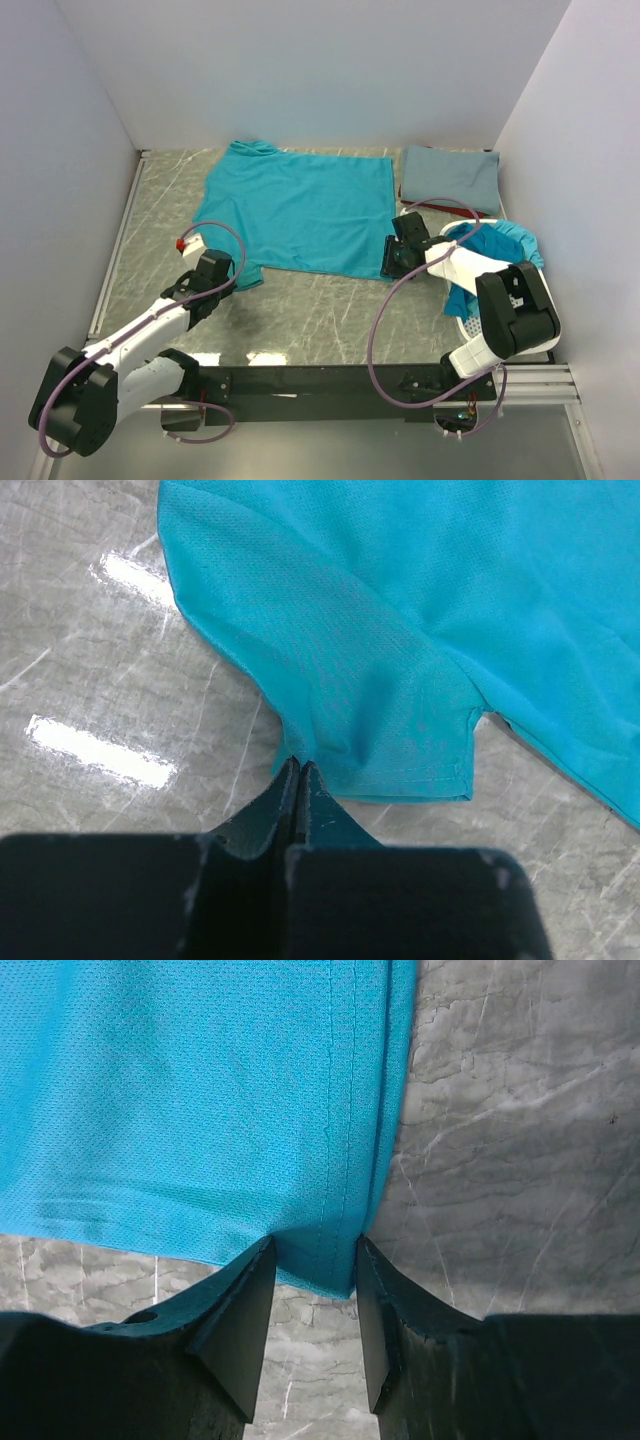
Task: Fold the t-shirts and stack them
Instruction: Fold the tshirt
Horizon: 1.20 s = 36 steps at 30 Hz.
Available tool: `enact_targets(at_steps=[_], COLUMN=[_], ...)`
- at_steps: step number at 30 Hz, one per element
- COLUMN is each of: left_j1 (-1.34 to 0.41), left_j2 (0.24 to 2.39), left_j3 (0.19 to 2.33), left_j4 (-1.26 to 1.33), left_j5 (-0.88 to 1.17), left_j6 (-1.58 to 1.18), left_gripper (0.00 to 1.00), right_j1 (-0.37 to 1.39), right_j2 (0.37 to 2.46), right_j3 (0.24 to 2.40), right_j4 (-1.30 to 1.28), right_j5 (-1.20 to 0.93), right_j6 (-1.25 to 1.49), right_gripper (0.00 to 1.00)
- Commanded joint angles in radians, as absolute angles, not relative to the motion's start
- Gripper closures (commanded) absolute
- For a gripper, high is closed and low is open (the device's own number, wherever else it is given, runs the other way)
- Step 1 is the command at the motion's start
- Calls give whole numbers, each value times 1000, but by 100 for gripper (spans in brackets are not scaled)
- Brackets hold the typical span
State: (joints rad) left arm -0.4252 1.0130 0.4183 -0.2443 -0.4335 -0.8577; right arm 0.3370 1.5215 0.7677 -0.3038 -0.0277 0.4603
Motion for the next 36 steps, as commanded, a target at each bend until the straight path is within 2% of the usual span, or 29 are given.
enact_targets(at_steps=[1,9,12,13,16,24,36], left_j1=[-426,-426,-426,-426,-426,-429,-520], left_j2=[1022,1022,1011,996,950,763,663], left_j3=[429,428,425,422,428,445,477], left_j4=[-213,-212,-215,-216,-250,-373,-545], left_j5=[-425,-423,-429,-434,-478,-537,-620], left_j6=[-844,-842,-847,-848,-868,-930,-1055], left_gripper=[99,99,99,99,99,99,99], right_j1=[354,357,357,357,362,420,483], right_j2=[1548,1532,1529,1528,1522,1465,1336], right_j3=[770,750,749,746,741,730,684], right_j4=[-370,-387,-390,-391,-402,-471,-534], right_j5=[-2,25,22,18,17,51,75], right_j6=[486,495,492,492,488,509,554], right_gripper=[55,56,69,83,100,100,100])
